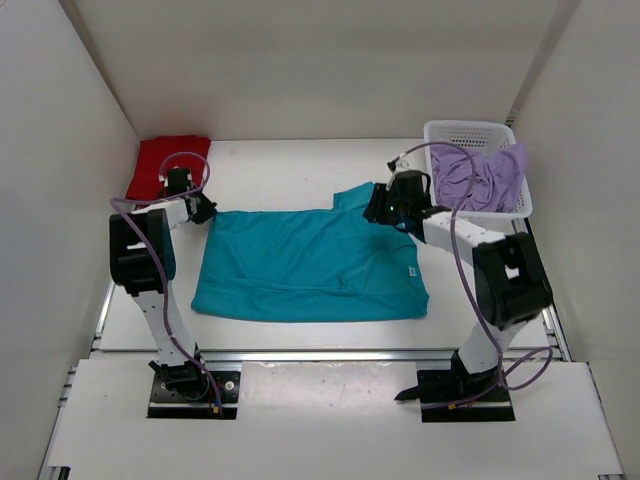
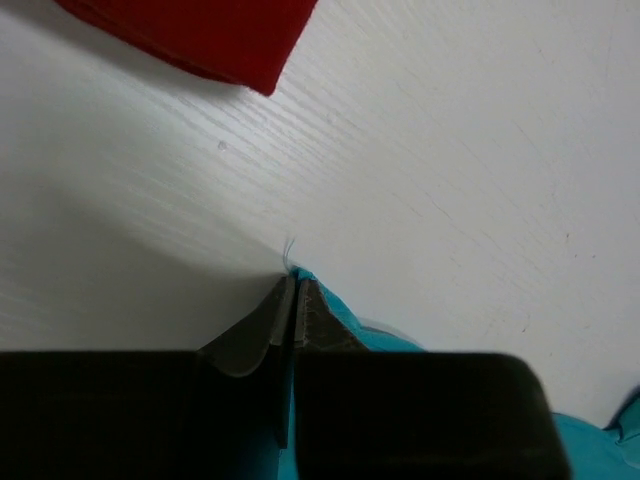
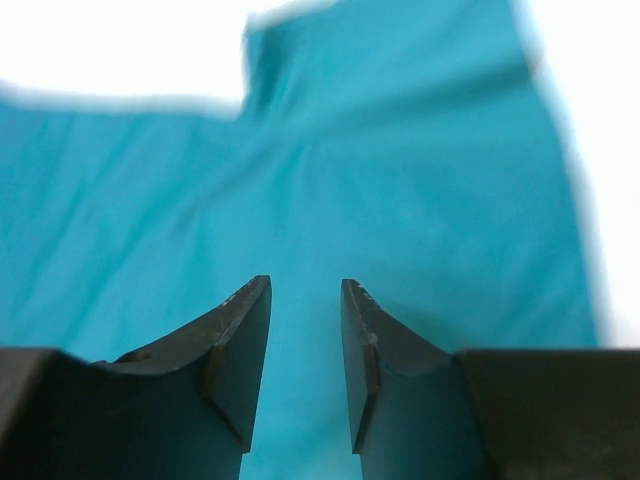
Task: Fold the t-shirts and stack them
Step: Grap the side of the flattened tshirt furthest away from the robot with both arms
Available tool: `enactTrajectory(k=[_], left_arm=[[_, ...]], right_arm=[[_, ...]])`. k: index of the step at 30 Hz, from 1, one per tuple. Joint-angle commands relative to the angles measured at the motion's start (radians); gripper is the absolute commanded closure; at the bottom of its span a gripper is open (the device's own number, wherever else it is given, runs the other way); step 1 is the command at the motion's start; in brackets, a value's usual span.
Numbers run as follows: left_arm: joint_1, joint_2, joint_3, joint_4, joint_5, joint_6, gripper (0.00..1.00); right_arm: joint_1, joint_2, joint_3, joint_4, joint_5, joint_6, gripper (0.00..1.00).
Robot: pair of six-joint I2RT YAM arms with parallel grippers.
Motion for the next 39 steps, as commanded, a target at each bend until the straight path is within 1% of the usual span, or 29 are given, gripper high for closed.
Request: enactTrajectory(k=[1, 2, 3, 4, 5, 6, 9, 10, 12, 13, 14, 15, 16, 18, 21, 23, 24, 25, 27, 29, 31, 32, 33, 39], left_arm=[[-0.012, -0.071, -0.058, 0.030, -0.040, -0.013, 0.95], [-0.021, -0.085, -0.072, 0.047, -0.052, -0.007, 0.95], [-0.026, -0.094, -0.080, 0.055, -0.065, -0.010, 0.95], [-0.028, -0.107, -0.091, 0.072, -0.062, -0.009, 0.95], [-0.032, -0.119, -0.102, 0.072, -0.059, -0.010, 0.95], [-0.031, -0.118, -0.108, 0.087, -0.057, -0.013, 0.95], [-0.021, -0.121, -0.128, 0.104, -0.028, -0.031, 0.97], [-0.020, -0.121, -0.137, 0.115, -0.019, -0.039, 0.98], [-0.014, -0.119, -0.142, 0.119, 0.003, -0.048, 0.98], [-0.017, -0.112, -0.143, 0.119, 0.004, -0.051, 0.98], [-0.017, -0.107, -0.142, 0.121, 0.013, -0.047, 0.98], [-0.018, -0.107, -0.143, 0.123, 0.009, -0.056, 0.98], [-0.014, -0.113, -0.146, 0.127, 0.015, -0.058, 0.98], [-0.025, -0.108, -0.145, 0.127, 0.024, -0.064, 0.98], [-0.025, -0.107, -0.152, 0.129, 0.020, -0.064, 0.99], [-0.015, -0.107, -0.143, 0.127, 0.020, -0.061, 0.99], [-0.021, -0.105, -0.145, 0.127, 0.020, -0.050, 0.99], [-0.018, -0.105, -0.142, 0.127, 0.017, -0.059, 1.00], [-0.014, -0.108, -0.146, 0.129, 0.020, -0.058, 1.00], [-0.018, -0.115, -0.149, 0.127, 0.026, -0.064, 1.00], [-0.018, -0.125, -0.149, 0.127, 0.023, -0.067, 1.00], [-0.020, -0.125, -0.152, 0.129, 0.020, -0.064, 1.00], [-0.023, -0.130, -0.149, 0.129, 0.020, -0.064, 1.00], [-0.008, -0.190, -0.191, 0.170, 0.034, -0.088, 1.00]], right_arm=[[-0.058, 0.120, 0.167, 0.048, 0.108, -0.061, 0.67], [-0.059, 0.175, 0.242, 0.016, 0.109, -0.064, 0.66], [-0.078, 0.202, 0.282, -0.010, 0.126, -0.072, 0.65], [-0.082, 0.250, 0.345, -0.017, 0.129, -0.082, 0.63], [-0.084, 0.303, 0.403, -0.031, 0.143, -0.093, 0.64], [-0.088, 0.336, 0.436, -0.037, 0.149, -0.096, 0.63], [-0.093, 0.479, 0.632, -0.161, 0.175, -0.116, 0.63], [-0.098, 0.501, 0.660, -0.172, 0.175, -0.119, 0.63], [-0.099, 0.588, 0.784, -0.236, 0.177, -0.118, 0.62], [-0.101, 0.614, 0.812, -0.251, 0.178, -0.130, 0.63], [-0.098, 0.654, 0.870, -0.293, 0.200, -0.136, 0.62], [-0.101, 0.697, 0.941, -0.343, 0.197, -0.147, 0.63], [-0.102, 0.717, 0.974, -0.357, 0.203, -0.147, 0.63], [-0.101, 0.781, 1.087, -0.441, 0.188, -0.153, 0.63], [-0.099, 0.809, 1.140, -0.483, 0.191, -0.148, 0.66], [-0.092, 0.818, 1.152, -0.492, 0.160, -0.144, 0.69], [-0.095, 0.825, 1.154, -0.498, 0.154, -0.145, 0.72], [-0.093, 0.823, 1.158, -0.499, 0.166, -0.144, 0.79], [-0.082, 0.814, 1.155, -0.502, 0.171, -0.147, 0.89], [-0.081, 0.802, 1.178, -0.523, 0.171, -0.153, 0.97], [-0.079, 0.785, 1.189, -0.529, 0.175, -0.156, 0.98], [-0.085, 0.780, 1.189, -0.523, 0.169, -0.161, 1.00], [-0.088, 0.768, 1.176, -0.534, 0.160, -0.161, 1.00], [-0.092, 0.713, 1.212, -0.610, 0.125, -0.190, 1.00]])
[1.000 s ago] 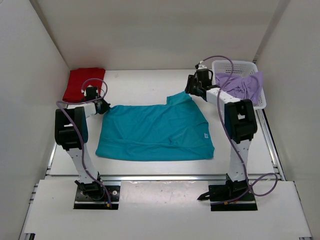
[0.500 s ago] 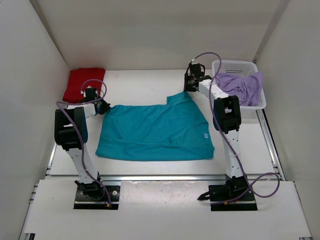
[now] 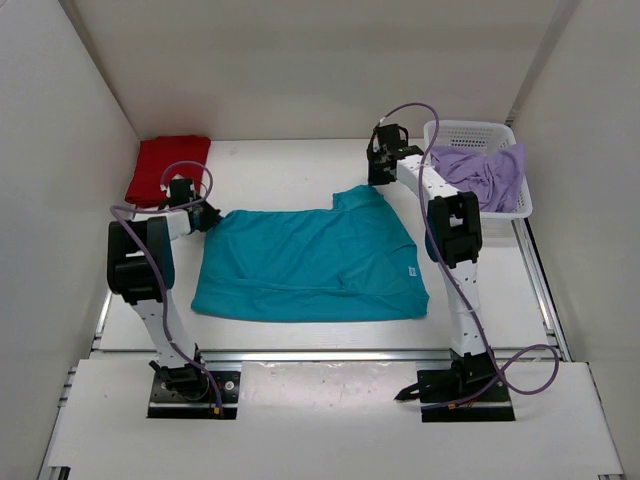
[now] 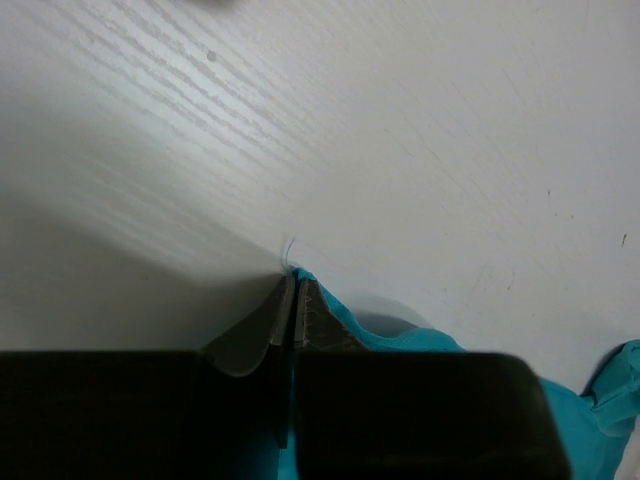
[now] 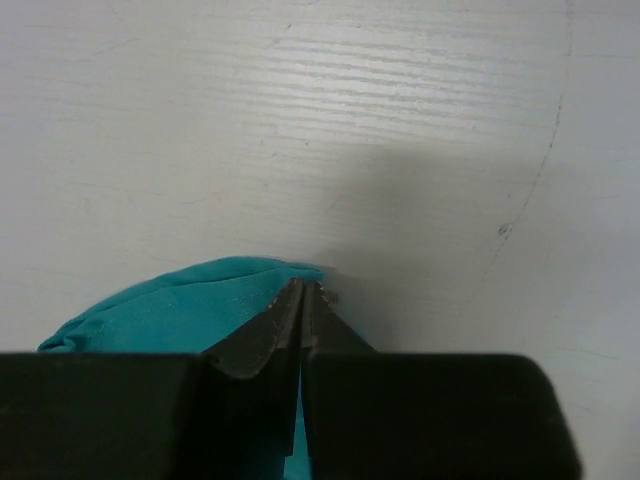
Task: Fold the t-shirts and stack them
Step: Grap the side of the flattened tshirt furthest away from the robot with both arms
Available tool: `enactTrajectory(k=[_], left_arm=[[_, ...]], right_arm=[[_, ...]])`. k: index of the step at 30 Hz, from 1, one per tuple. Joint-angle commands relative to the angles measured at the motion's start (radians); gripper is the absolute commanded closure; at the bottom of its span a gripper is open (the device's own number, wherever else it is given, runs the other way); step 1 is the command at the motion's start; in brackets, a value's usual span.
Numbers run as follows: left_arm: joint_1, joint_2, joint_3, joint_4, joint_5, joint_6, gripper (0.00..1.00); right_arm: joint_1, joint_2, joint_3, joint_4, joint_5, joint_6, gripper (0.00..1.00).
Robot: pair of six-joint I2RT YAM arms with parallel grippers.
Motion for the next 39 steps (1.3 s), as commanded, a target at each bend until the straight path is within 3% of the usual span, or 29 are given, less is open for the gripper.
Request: enactTrajectory(k=[1, 10, 18, 35, 39], left_arm=[[0.010, -0.119, -0.034, 0.039, 0.004, -0.020, 1.00], [0.031, -0.271, -0.145, 0.087, 0.047, -0.045, 1.00], [0.059, -0.374, -0.246, 0.098, 0.097, -0.081, 1.00], [0.138, -0.636, -0.453, 0.090, 0.185, -0.094, 1.00], [0.151, -0.686, -0.484, 0.027, 0.160, -0.032, 1.00]], right_arm=[[-0.003, -0.115, 0.053, -0.058, -0.020, -0.035, 1.00], [0.015, -0.356, -0.111, -0.248, -0.071, -0.098, 1.00], [0.040, -0.738, -0.675, -0.096, -0.043, -0.062, 1.00], [0.021, -1.246, -1.240, 0.036, -0.031, 0.023, 1.00], [0.032, -1.336, -1.362, 0.043, -0.022, 0.050, 1.00]])
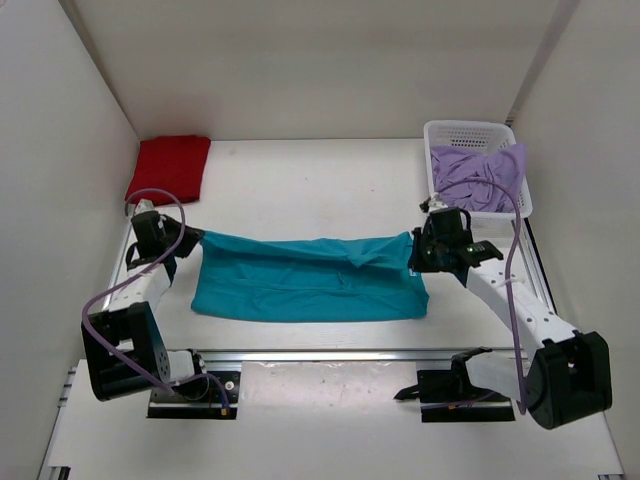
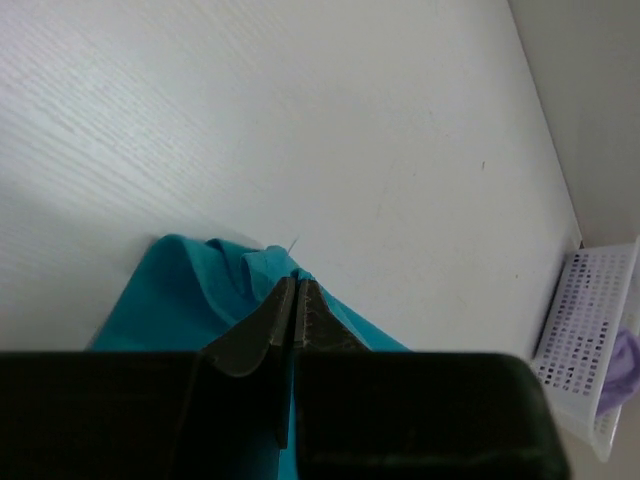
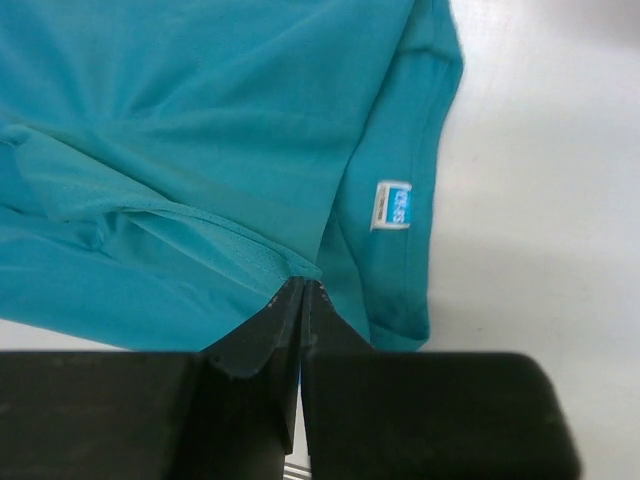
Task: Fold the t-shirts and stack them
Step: Grap the side of the flattened tshirt furthest away from the robot with both arms, then fold the other side of the tshirt into a rectangle
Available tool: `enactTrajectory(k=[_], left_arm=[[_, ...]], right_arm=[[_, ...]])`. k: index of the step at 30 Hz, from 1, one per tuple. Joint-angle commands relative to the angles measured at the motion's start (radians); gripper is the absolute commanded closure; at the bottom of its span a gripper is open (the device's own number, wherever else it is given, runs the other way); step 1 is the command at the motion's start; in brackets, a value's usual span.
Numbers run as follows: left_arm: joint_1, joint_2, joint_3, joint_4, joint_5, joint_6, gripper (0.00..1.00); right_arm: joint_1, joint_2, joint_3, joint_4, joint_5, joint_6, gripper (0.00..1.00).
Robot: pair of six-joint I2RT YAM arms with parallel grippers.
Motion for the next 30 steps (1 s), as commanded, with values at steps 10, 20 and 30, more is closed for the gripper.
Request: enactTrajectory(k=[10, 20, 30], left_arm=[[0.107, -0.136, -0.128, 0.009, 0.096, -0.024, 0.73], [-0.058, -0.213, -0.169, 0.088, 0.035, -0.059, 0.69], [-0.514, -0.190, -0.198, 0.124, -0.120, -0.007, 0.70]], right_arm=[[0.093, -0.164, -0.283, 0.083, -0.008, 0.164, 0.97], [0.147, -0.155, -0.187, 0.054, -0.036, 0.125, 0.82], [0.465, 0.198, 0.048, 0.212, 0.035, 0.053, 0.91]])
